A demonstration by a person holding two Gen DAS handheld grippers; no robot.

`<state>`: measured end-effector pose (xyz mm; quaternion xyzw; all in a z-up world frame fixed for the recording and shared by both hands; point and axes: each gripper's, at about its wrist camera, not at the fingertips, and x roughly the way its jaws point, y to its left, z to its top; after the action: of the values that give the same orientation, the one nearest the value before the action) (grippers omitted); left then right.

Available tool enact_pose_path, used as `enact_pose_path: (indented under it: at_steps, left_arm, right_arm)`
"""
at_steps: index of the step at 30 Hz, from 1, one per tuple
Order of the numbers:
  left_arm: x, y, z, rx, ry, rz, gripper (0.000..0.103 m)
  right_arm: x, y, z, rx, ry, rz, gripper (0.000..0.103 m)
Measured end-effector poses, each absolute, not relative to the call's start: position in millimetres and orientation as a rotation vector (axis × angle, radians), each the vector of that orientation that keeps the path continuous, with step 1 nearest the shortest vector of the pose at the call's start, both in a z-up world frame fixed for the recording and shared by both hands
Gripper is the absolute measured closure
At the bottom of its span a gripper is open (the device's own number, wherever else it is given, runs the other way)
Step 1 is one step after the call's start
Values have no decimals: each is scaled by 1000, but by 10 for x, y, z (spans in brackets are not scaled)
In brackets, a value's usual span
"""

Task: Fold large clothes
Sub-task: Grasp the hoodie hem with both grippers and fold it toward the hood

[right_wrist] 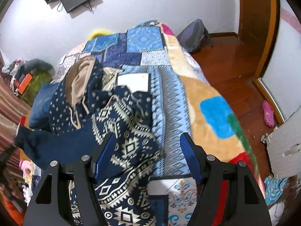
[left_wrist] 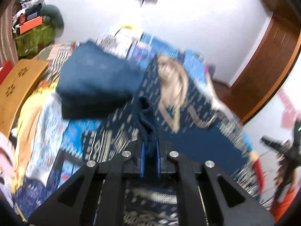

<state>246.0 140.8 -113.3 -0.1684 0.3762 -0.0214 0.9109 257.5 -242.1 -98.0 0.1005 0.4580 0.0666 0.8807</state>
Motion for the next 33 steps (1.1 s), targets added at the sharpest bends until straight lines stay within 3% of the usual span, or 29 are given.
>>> enact_pose_path:
  at_steps: [4, 9, 18, 22, 27, 29, 31, 33]
  left_arm:
    - [2528, 1571, -818, -364, 692, -29, 95]
    - [2491, 1796, -863, -353, 674, 52, 95]
    - [2584, 1974, -1978, -348, 975, 126, 95]
    - [2545, 2016, -2472, -381, 1117, 152, 88]
    - [2542, 2029, -2740, -349, 1200, 193, 87]
    - [2539, 2045, -2693, -348, 1190, 211, 79]
    - [2545, 2069, -2589, -345, 1157, 243, 63]
    - [2544, 2105, -2406, -349, 1101, 261, 62]
  right_arm:
    - [2621, -2435, -1006, 207, 960, 126, 36]
    - [2692, -2344, -1208, 192, 1027, 148, 36]
    - [2743, -2165, -1584, 169, 1148, 176, 36]
    - [2723, -2150, -1610, 158, 1154, 169, 36]
    - [2735, -2144, -1583, 164, 1160, 181, 36]
    - [2774, -2121, -1537, 166, 1161, 195, 36]
    - [2815, -2089, -1440, 148, 1140, 194, 36]
    - [2860, -2049, -1321, 132, 1108, 200, 36]
